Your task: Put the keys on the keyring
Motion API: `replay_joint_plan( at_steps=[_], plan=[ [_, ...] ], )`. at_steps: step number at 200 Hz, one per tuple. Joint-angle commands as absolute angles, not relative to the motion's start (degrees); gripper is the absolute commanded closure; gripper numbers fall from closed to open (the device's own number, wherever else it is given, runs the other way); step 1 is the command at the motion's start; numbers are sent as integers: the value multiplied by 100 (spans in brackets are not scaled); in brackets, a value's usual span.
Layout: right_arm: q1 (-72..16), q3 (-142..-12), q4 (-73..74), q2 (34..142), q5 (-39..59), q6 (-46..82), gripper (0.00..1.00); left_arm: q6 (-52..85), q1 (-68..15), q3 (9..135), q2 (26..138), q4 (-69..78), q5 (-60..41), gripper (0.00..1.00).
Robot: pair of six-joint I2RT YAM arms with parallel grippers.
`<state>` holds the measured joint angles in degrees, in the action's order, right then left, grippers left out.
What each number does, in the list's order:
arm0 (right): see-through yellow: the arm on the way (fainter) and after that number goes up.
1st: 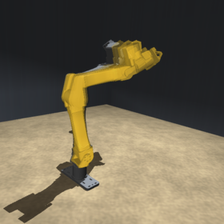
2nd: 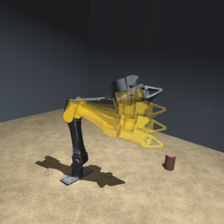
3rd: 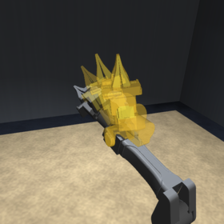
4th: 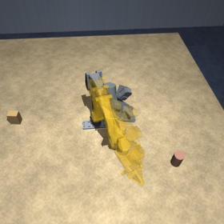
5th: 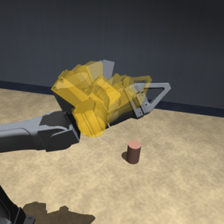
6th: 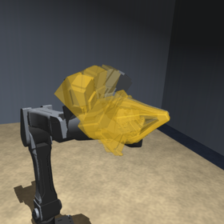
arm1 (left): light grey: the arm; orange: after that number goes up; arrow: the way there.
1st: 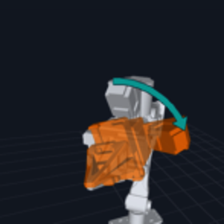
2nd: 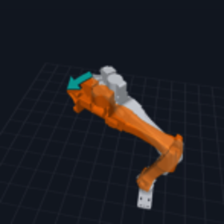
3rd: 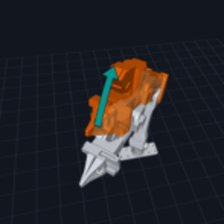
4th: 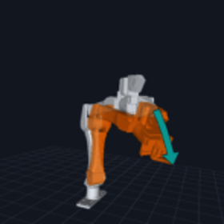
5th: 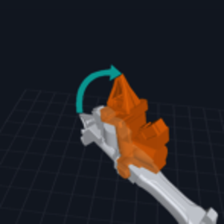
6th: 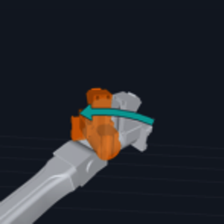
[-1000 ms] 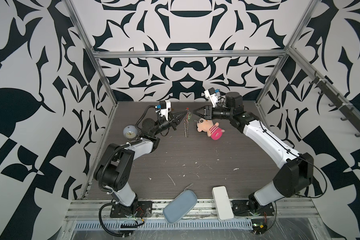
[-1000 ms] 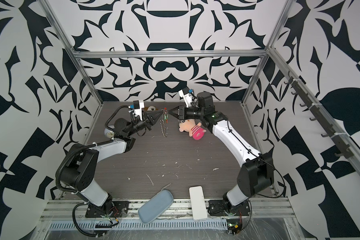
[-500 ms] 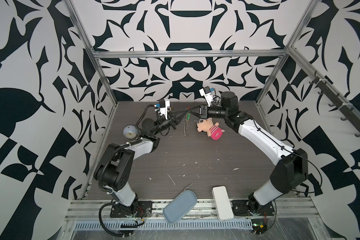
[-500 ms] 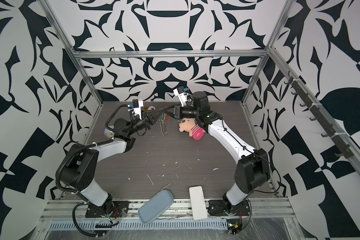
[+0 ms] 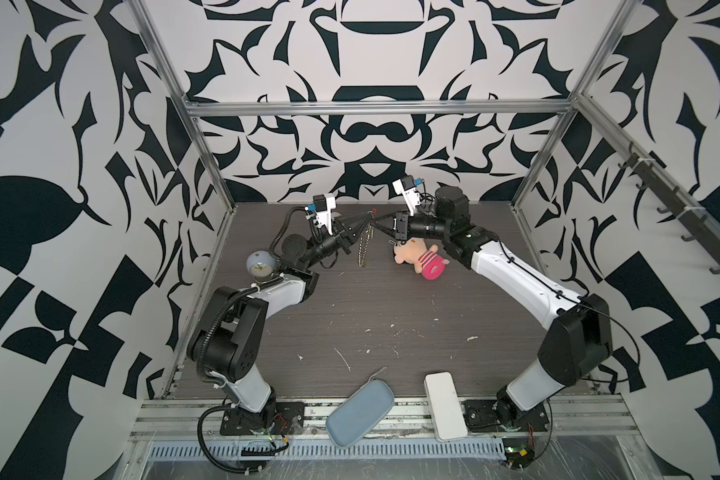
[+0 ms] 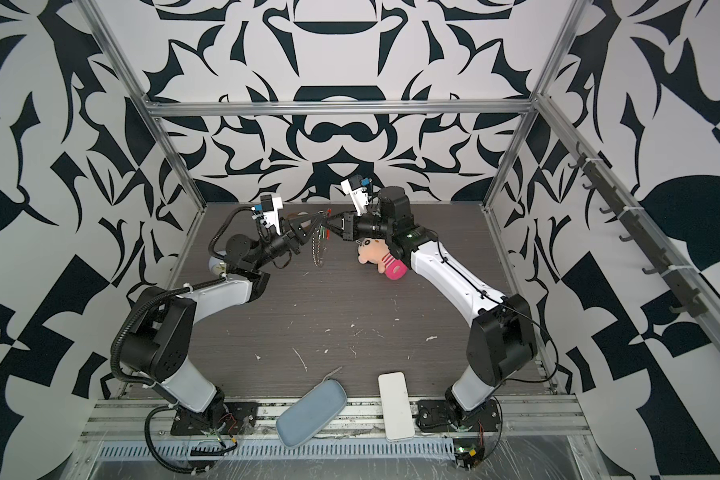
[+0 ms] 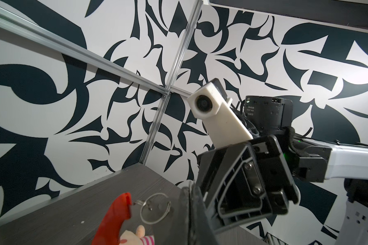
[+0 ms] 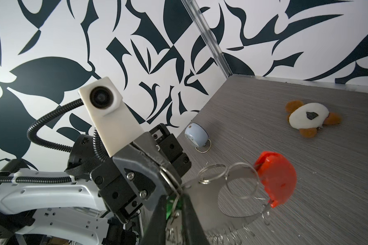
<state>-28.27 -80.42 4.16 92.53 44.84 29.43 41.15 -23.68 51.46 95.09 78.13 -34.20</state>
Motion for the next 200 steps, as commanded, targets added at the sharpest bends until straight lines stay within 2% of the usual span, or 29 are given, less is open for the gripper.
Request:
replay_joint_plan(
  at_steps=[1,29,79,123,200],
  plan=[
    [-2967,-7994,321,9034,4585,2804,78,4205,-2463,5415,9403,8256,-3310,100],
    [-2678,-7902,10,8648,4422,2666,72,4196,-2467,5340,9360,8261,-3339,100],
    [-2279,-7997,-42,8387,4433,2648,69,4272,-2468,5326,9346,8261,-3471,100],
    [-2294,-8286,658,8826,4985,3248,78,4429,-2468,5362,9345,8256,-3629,100],
    [-2441,-8209,1246,9040,5197,3567,79,4574,-2468,5502,9382,8257,-3577,100]
  ],
)
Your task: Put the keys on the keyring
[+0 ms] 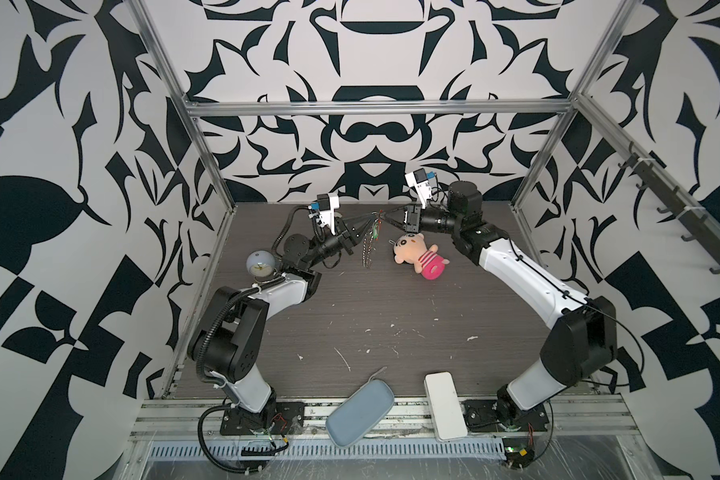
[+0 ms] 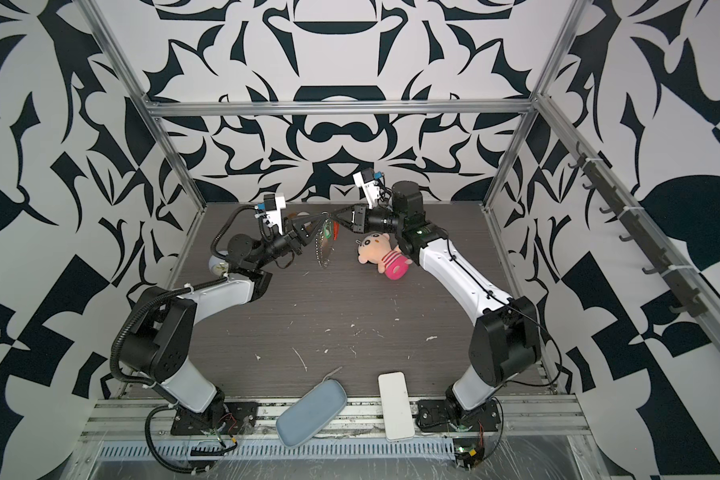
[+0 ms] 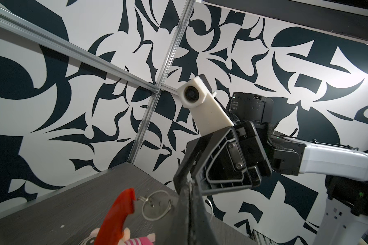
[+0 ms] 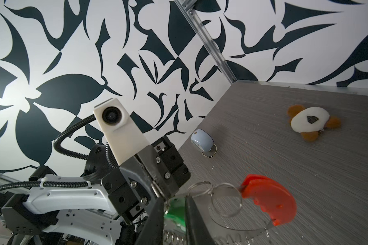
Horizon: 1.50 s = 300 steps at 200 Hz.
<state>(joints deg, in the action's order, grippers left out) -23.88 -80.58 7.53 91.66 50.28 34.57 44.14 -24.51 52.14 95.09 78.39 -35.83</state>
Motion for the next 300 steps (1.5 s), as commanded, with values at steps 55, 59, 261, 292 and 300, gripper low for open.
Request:
replay_joint_plan(
  at_steps=[55,59,261,292,300],
  plan=[
    [-2521,-8200,1510,9180,5252,3756,83,4654,-2470,5580,9423,8261,-3569,100],
    [-2522,-8208,1526,9197,5262,3768,83,4665,-2470,5580,9422,8262,-3568,100],
    [-2645,-8826,-1003,9150,4391,1274,100,2184,-1989,5301,8525,5017,-4386,84],
    [-2645,-8961,-1595,9178,3974,527,100,-1336,-1999,6244,7944,399,-4581,82],
    [-2654,-8981,-1677,9185,3885,368,100,-1915,-1999,6505,7941,-356,-4575,83]
  ],
)
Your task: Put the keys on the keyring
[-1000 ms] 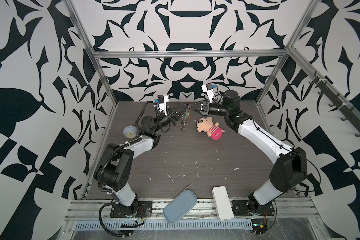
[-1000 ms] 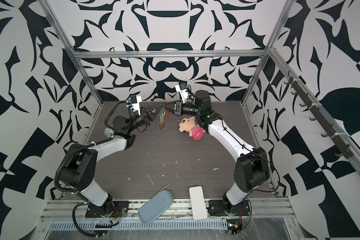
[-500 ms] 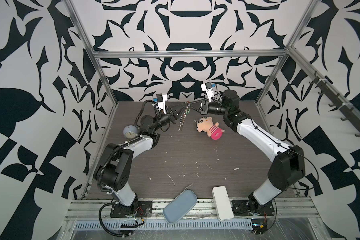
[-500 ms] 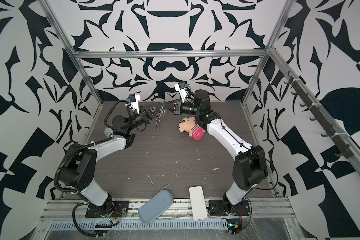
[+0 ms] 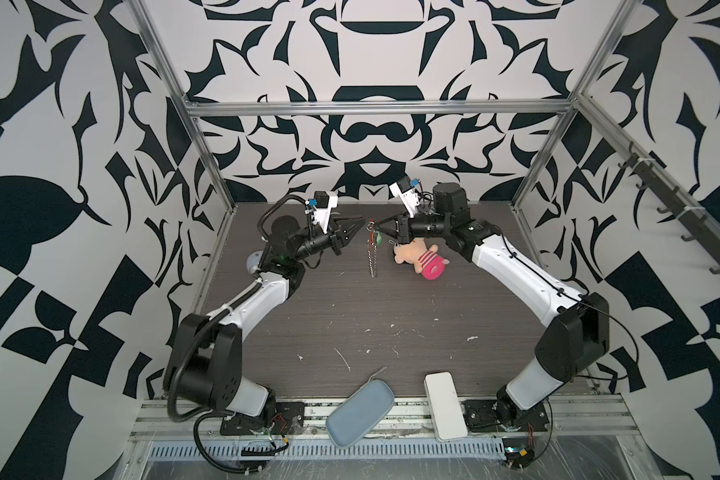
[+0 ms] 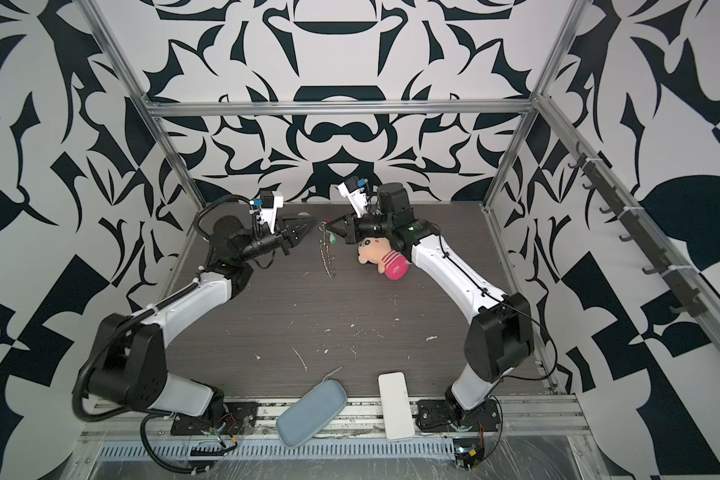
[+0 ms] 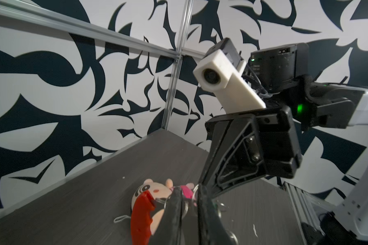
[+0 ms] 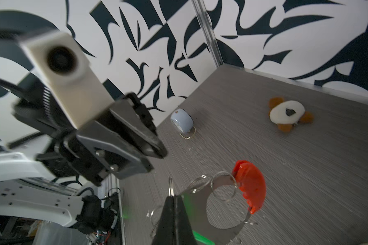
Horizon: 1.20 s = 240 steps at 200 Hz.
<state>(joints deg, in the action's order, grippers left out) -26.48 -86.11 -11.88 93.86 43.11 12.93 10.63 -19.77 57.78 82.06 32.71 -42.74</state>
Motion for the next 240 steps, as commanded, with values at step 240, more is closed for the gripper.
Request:
replay_joint_plan(
  at_steps=[240],
  plan=[
    [-3142,-8914,-1854,8976,3561,-489,100,-3454,-1996,8913,9431,-3206,-5535,78]
  ],
)
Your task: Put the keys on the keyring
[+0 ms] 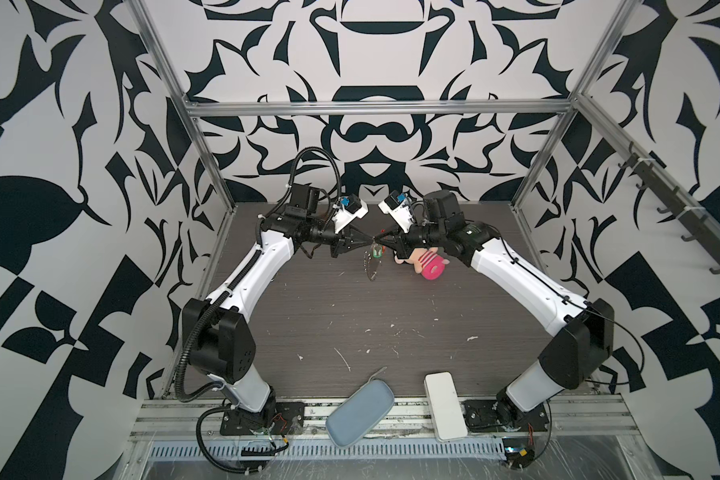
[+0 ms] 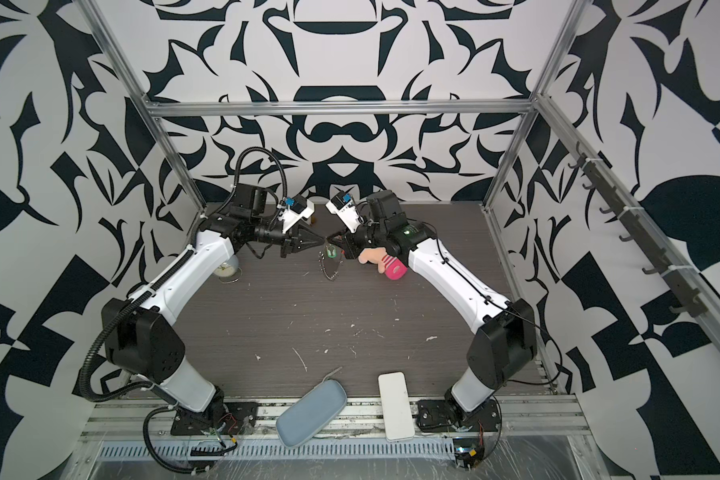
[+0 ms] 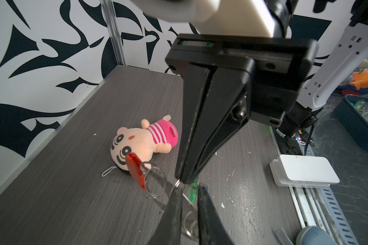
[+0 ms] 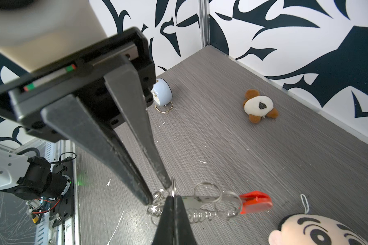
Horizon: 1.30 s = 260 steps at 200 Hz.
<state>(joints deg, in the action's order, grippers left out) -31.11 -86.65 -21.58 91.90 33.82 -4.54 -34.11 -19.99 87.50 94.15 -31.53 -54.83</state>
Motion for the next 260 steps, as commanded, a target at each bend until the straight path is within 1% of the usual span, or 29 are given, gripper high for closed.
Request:
replay_joint_plan(
  at_steps=[1,25,99,116,142,148,160,171,206,219,230,234,243,249,260],
  plan=[
    [-3140,-8913,-1854,8975,3565,-495,100,-3454,-1996,8904,9426,-3203,-5519,78],
    [-3139,-8873,-1861,8939,3550,-517,100,-3445,-1937,8854,9335,-3174,-5356,78],
    [-3140,-8883,-1664,8944,3905,-277,100,-3383,-1889,8770,9370,-3138,-5648,77],
    [-3151,-8870,-1585,8939,3937,-220,100,-3356,-1889,8843,9418,-3207,-5806,81],
    [-3139,-8872,-1520,8934,3937,-181,100,-3357,-1884,8955,9501,-3396,-5981,83],
    [-3144,-8881,-1512,8938,3937,-171,100,-3350,-1886,8980,9517,-3429,-6006,85],
    [-3142,-8886,-1495,8952,3954,-146,100,-3351,-1889,9005,9536,-3474,-6066,91],
    [-3142,-8891,-1477,8965,3955,-124,100,-3357,-1889,9049,9569,-3529,-6100,100],
    [-3145,-8849,-1357,8952,3889,69,100,-3353,-1889,9096,9590,-3603,-6203,100],
    [-3140,-8764,-1187,8880,3654,302,100,-3220,-1874,9023,9531,-3400,-6214,100],
    [-3083,-8673,-1087,8798,3342,620,100,-2811,-1797,8869,9421,-2930,-6259,100],
    [-3030,-8632,-1029,8769,3309,758,98,-2578,-1761,8777,9359,-2649,-6274,100],
    [-2907,-8481,-779,8710,3411,1142,88,-1936,-1682,8494,9215,-1866,-6263,100],
    [-2836,-8371,-558,8664,3536,1390,83,-1518,-1656,8279,9107,-1304,-6209,100],
    [-2769,-8090,-50,8605,3800,1752,76,-896,-1649,7918,8903,-348,-6040,100]
  ],
)
